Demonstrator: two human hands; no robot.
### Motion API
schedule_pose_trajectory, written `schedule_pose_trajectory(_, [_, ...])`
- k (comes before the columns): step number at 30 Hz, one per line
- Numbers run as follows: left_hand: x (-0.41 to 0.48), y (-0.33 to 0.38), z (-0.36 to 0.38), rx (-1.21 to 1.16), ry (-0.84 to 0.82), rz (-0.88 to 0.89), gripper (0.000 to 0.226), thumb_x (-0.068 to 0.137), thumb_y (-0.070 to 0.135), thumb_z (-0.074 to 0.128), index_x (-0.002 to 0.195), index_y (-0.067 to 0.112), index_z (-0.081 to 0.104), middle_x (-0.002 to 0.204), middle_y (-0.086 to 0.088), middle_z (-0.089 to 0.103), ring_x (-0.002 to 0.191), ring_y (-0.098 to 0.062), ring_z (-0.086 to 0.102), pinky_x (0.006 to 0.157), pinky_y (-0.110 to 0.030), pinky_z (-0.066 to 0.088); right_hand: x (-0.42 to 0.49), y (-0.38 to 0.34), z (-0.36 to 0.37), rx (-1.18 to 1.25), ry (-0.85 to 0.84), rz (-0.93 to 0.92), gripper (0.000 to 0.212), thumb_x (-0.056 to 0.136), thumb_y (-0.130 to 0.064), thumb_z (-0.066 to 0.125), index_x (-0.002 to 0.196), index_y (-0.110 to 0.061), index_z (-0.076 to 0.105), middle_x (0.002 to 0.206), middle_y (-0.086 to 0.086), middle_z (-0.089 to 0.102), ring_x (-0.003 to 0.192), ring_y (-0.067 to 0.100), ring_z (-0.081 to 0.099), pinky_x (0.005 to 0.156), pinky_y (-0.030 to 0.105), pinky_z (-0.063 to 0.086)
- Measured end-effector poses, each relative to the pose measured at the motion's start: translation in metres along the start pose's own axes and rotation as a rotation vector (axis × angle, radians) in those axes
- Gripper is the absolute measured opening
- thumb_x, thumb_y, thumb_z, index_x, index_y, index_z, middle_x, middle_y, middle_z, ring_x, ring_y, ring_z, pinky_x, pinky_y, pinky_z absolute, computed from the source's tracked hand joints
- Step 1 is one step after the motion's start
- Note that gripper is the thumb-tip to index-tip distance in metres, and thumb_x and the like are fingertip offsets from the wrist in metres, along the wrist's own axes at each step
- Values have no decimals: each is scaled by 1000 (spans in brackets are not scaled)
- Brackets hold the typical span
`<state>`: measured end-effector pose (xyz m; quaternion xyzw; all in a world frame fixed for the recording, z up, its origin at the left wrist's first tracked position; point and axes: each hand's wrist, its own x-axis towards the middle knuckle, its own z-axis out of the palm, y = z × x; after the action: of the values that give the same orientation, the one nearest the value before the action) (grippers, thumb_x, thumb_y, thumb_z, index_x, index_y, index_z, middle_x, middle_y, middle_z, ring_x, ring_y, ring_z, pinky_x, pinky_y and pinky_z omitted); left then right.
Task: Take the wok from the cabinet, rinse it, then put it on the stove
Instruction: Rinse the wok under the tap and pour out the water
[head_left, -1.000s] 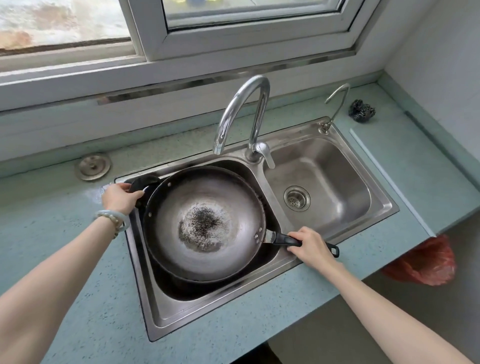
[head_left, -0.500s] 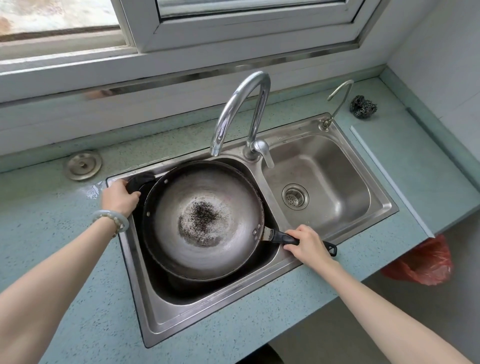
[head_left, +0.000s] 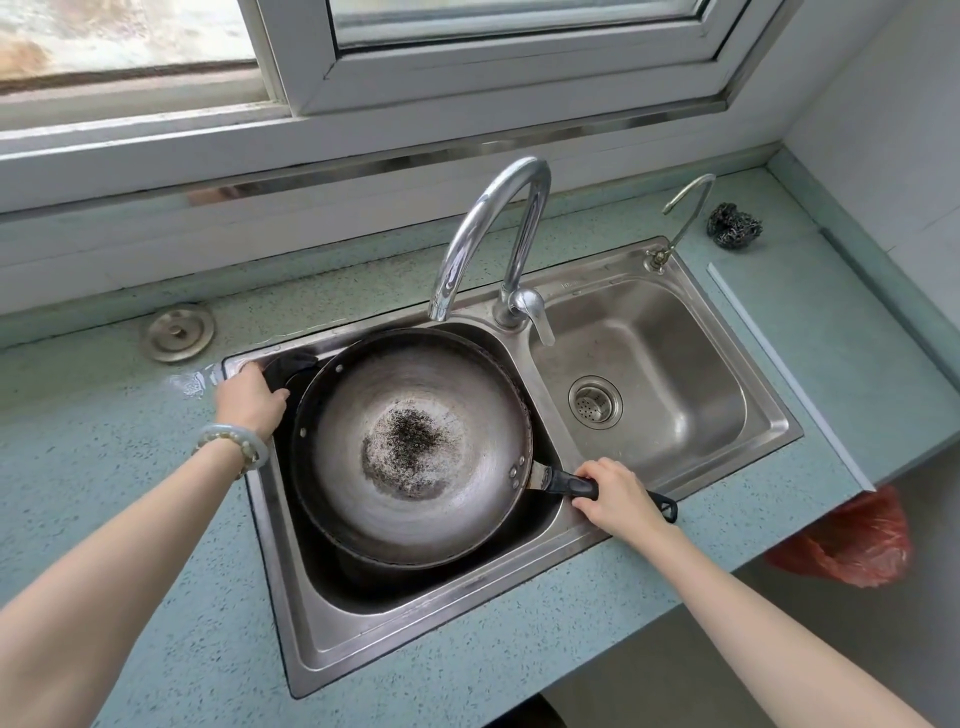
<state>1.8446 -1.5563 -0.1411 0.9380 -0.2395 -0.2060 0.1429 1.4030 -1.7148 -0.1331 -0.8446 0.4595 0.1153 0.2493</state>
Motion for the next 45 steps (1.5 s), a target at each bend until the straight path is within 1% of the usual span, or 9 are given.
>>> schedule_pose_trajectory(8, [-15,-8,-7,-124,6,51,38,85,13,63,120,-1,58,107,-23,66,103,-39,60,86,-40,45,23,-20,-24,-3,-65,59,39,87,-45,60,110,-13,64,107,6,58,104,23,54,91,37,45])
schedule_pose_trajectory(15, [-28,-7,-12,-310,-32,-27,59,84,13,65,138,1,44,132,-19,56,120,-33,53,99,-38,40,79,-69,-79,510,228,141,32,89,-30,61,113,-9,63,109,5,65,97,19,58,90,30,44])
schedule_pose_trajectory(20, [-38,-4,-10,-311,-39,5,55,84,15,63,136,6,48,120,-16,62,99,-27,58,82,-30,41,116,-97,-91,1148,82,360,43,99,-18,49,131,10,41,117,27,55,107,35,59,93,40,50])
schedule_pose_trajectory(22, [-39,-3,-8,-274,-58,10,58,84,16,63,137,4,45,124,-21,59,106,-31,57,89,-37,45,122,-103,-90,1261,25,397,40,101,-15,44,129,14,40,119,33,55,109,42,59,88,40,51])
schedule_pose_trajectory(26, [-41,-2,-6,-258,-57,27,60,83,15,62,138,1,43,135,-18,53,120,-33,53,95,-34,40,127,-106,-86,1320,65,432,23,101,-9,42,114,9,49,87,21,60,69,26,59,54,24,57])
schedule_pose_trajectory(29, [-42,-2,-4,-252,-55,14,60,84,16,62,139,1,42,137,-17,52,122,-32,51,94,-33,39,131,-106,-85,1261,123,467,19,101,-10,44,90,2,53,69,14,55,57,20,53,39,17,50])
schedule_pose_trajectory(32, [-40,-3,-4,-234,-47,13,56,84,15,62,135,0,46,132,-19,55,118,-33,53,91,-32,39,133,-106,-82,1242,151,466,27,100,-9,45,75,-3,51,67,13,54,53,19,51,38,16,48])
schedule_pose_trajectory(41, [-41,-1,-3,-208,-20,23,52,84,13,61,133,-2,48,129,-20,56,116,-36,53,94,-35,39,135,-109,-90,1212,166,449,30,100,-8,44,71,-3,50,65,13,54,53,19,52,37,16,47])
schedule_pose_trajectory(45, [-41,-2,-2,-207,-32,28,53,85,13,59,133,-3,47,129,-22,55,115,-36,53,95,-37,39,133,-108,-93,1286,123,453,26,100,-8,45,76,2,49,71,16,56,61,23,57,54,24,53])
